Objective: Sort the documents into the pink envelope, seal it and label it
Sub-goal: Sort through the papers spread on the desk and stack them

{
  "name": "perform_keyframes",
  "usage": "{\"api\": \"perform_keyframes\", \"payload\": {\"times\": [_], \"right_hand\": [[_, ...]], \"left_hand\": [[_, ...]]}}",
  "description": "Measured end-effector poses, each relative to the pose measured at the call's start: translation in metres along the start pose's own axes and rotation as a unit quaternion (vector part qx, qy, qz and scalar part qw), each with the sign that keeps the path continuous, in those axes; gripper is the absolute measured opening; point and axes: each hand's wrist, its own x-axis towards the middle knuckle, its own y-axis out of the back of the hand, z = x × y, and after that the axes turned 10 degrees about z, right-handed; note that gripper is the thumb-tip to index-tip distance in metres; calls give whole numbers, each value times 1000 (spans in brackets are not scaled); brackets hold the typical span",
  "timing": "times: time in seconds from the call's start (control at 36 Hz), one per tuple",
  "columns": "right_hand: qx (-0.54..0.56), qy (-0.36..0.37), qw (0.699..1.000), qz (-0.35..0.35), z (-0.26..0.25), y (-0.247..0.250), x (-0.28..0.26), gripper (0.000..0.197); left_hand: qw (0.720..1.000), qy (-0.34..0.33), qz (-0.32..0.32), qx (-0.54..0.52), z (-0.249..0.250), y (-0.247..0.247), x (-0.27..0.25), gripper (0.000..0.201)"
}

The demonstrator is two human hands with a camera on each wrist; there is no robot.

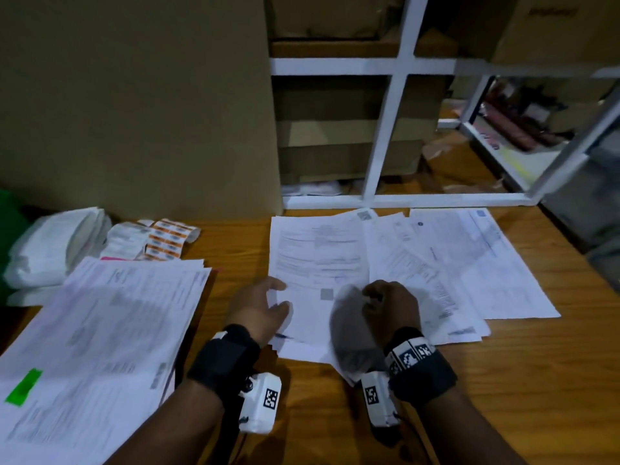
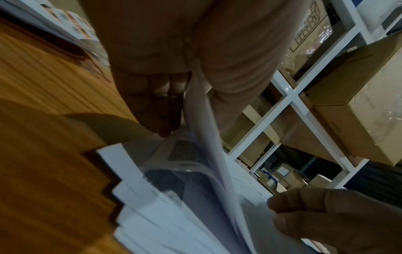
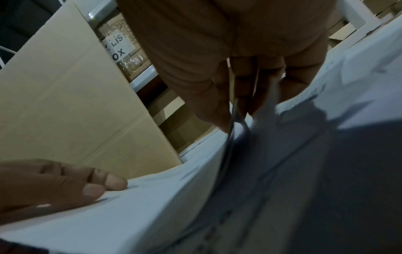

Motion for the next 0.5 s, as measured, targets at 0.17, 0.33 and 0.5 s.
{"api": "perform_keyframes", "payload": {"times": [0.17, 0.33, 0.5], "right_hand": [[27, 45, 999, 4, -6, 6, -11, 24], [101, 50, 991, -76, -17, 8, -32, 32], [71, 64, 987, -130, -29, 6, -35, 24]], "left_hand": [[999, -26, 36, 4, -24, 12, -27, 24], [972, 70, -37, -222, -41, 27, -29, 23], [966, 90, -110, -216, -23, 32, -8, 27]]}}
